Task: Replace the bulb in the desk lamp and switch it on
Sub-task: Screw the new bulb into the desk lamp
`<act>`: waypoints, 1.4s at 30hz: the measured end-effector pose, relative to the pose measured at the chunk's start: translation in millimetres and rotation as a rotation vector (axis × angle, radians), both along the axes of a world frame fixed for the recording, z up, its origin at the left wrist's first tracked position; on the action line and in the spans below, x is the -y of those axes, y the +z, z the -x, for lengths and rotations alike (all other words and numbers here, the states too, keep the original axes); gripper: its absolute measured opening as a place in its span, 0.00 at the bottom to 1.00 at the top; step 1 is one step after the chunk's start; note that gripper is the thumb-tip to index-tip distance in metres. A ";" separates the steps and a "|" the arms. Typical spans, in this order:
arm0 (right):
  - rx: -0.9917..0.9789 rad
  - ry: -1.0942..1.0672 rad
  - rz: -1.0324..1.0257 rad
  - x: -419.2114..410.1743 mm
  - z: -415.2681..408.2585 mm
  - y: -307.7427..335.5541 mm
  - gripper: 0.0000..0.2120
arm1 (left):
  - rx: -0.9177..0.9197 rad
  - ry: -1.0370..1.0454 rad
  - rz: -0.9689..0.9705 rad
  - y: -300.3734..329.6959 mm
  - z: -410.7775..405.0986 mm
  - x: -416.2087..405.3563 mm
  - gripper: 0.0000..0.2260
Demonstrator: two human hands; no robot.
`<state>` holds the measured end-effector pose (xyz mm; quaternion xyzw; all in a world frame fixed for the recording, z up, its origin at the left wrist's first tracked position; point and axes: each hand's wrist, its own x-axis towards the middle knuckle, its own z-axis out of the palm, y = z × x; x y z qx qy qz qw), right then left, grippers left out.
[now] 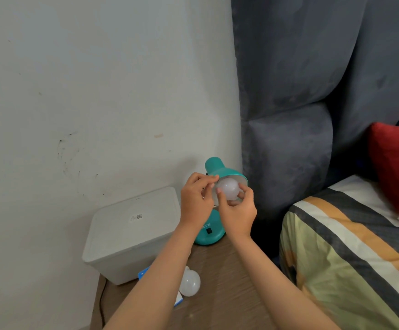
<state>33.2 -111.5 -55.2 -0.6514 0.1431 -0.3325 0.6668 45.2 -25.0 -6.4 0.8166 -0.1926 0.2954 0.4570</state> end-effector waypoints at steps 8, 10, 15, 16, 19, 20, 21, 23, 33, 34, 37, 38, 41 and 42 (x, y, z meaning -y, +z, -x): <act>-0.070 0.018 -0.041 0.5 -2.6 -1.9 0.21 | -0.005 0.003 -0.005 1.0 2.2 0.6 0.10; -0.028 0.014 -0.006 -0.5 1.2 0.0 0.26 | -0.009 -0.003 0.000 1.4 2.0 0.7 0.11; -0.019 0.019 -0.025 2.8 2.9 -1.4 0.22 | -0.012 0.009 -0.004 -0.3 2.5 1.6 0.10; -0.037 0.016 -0.032 4.3 2.2 -1.4 0.22 | -0.011 0.011 -0.007 -0.3 2.4 1.5 0.10; -0.014 -0.018 0.008 3.6 4.1 1.5 0.24 | -0.015 0.006 -0.017 -0.5 1.7 1.6 0.10; 0.018 -0.025 0.033 2.1 4.9 2.0 0.25 | -0.015 0.007 -0.016 -0.8 1.6 1.7 0.10; 0.052 -0.016 0.060 0.6 4.7 0.5 0.26 | -0.013 0.011 -0.014 -1.0 1.6 1.9 0.10; 0.077 0.021 0.111 -0.9 2.4 -5.4 0.27 | -0.011 0.017 -0.010 -1.0 1.3 2.2 0.10; 0.087 0.019 0.066 -8.9 2.3 -9.2 0.29 | -0.019 0.021 0.000 -2.1 1.2 2.0 0.10; 0.086 0.029 0.082 -8.8 2.1 -11.1 0.28 | -0.021 0.022 0.002 -1.8 1.4 1.9 0.10; 0.018 0.031 0.018 -7.0 0.8 -10.3 0.23 | -0.023 0.013 -0.001 -0.9 1.9 1.7 0.10; 0.003 0.014 -0.007 -7.1 0.1 -9.2 0.23 | -0.021 0.010 -0.005 -0.8 2.0 1.7 0.10; 0.054 -0.004 -0.016 -10.6 0.5 -6.6 0.28 | -0.015 0.013 -0.004 -1.7 2.9 1.6 0.10; 0.086 0.006 0.009 -11.7 0.2 -8.6 0.29 | -0.017 0.018 0.001 -1.6 2.7 1.3 0.10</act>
